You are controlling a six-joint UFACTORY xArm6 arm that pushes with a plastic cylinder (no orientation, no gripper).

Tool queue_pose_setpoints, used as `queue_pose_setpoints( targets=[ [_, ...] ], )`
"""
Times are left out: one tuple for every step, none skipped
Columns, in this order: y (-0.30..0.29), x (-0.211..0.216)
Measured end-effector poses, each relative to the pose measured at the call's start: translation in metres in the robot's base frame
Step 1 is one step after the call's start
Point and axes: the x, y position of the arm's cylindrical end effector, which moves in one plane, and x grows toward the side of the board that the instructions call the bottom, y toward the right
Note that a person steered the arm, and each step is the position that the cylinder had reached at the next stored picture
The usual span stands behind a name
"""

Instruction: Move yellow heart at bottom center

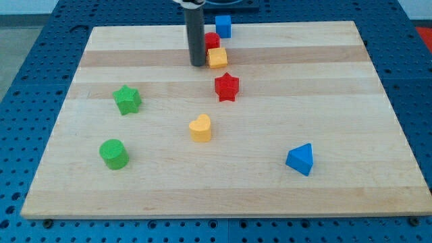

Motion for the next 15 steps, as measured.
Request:
queue_pose_setpoints(
  targets=[
    [-0.042,0.000],
    [-0.046,0.000],
    [-0.046,0.006],
    [-0.035,0.047],
    [-0.012,0.079],
    [0.005,0.123],
    [0.045,0.140],
    [0.059,0.174],
    [0.062,0.209],
    [0.102,0.180],
    [0.091,0.167],
    [0.073,0.160],
    [0.050,0.159],
    [0.023,0.159],
    [0.000,0.159]
  ],
)
